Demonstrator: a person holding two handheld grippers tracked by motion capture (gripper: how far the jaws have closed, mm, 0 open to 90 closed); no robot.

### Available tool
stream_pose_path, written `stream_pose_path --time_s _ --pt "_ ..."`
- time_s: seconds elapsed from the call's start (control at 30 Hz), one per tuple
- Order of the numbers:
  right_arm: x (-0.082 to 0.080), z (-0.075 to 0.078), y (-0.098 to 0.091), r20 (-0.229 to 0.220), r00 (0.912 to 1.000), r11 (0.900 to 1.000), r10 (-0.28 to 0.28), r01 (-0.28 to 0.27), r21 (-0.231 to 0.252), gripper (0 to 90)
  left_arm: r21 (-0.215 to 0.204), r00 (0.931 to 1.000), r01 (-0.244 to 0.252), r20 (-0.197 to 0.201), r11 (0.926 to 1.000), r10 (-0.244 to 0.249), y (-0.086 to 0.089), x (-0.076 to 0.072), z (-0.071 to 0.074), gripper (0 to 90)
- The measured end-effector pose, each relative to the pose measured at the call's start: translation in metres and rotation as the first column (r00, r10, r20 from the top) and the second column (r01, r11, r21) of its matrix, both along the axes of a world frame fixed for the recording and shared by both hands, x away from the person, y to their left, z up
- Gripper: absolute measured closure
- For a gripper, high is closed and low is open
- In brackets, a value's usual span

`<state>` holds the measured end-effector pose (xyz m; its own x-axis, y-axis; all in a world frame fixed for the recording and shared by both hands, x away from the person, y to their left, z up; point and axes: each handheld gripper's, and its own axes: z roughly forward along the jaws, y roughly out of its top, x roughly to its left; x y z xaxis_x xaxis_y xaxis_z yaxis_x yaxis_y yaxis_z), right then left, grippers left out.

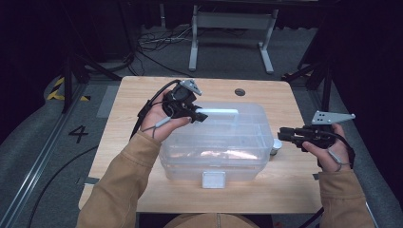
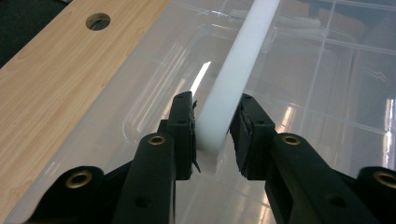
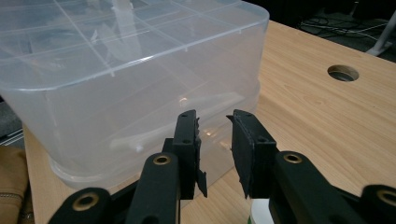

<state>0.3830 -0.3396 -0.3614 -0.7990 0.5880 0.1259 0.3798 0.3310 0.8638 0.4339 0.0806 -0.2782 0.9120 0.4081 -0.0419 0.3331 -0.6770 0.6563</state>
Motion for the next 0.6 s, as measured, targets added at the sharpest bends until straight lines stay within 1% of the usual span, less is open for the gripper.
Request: stream_pose_path --time_s 0.17,0.23,0.4,0.43,0.5,0.6 --pt "-0.001 0.000 0.000 -0.003 1.0000 1.0000 0.005 -0.005 -0.002 74.1 0.005 1.0000 -0.008 -0.001 1.0000 0.008 -0.001 0.004 0.003 70.7" --pt "-0.001 0.000 0.001 -0.005 0.9999 0.9999 0.010 -0.010 -0.012 76.9 0.006 0.9999 -0.013 -0.001 0.9999 0.013 -0.001 0.006 0.005 70.7" --pt "-0.002 0.001 0.002 -0.012 0.9996 0.9994 0.024 -0.024 -0.024 79.7 0.010 0.9998 -0.021 -0.002 0.9997 0.021 -0.001 0.010 0.008 70.5" --pt "-0.002 0.001 0.002 -0.013 0.9995 0.9993 0.028 -0.029 -0.025 80.3 0.018 0.9997 -0.023 -0.009 0.9996 0.023 -0.002 0.013 0.010 70.6" --pt "-0.002 0.000 0.003 -0.019 0.9991 0.9988 0.038 -0.038 -0.032 83.9 0.031 0.9996 -0.026 -0.008 0.9992 0.027 -0.003 0.015 0.012 70.6" --pt "-0.004 0.000 0.004 -0.021 0.9986 0.9973 0.047 -0.049 -0.056 89.5 0.058 0.9995 -0.031 -0.003 0.9979 0.031 -0.005 0.018 0.016 70.6"
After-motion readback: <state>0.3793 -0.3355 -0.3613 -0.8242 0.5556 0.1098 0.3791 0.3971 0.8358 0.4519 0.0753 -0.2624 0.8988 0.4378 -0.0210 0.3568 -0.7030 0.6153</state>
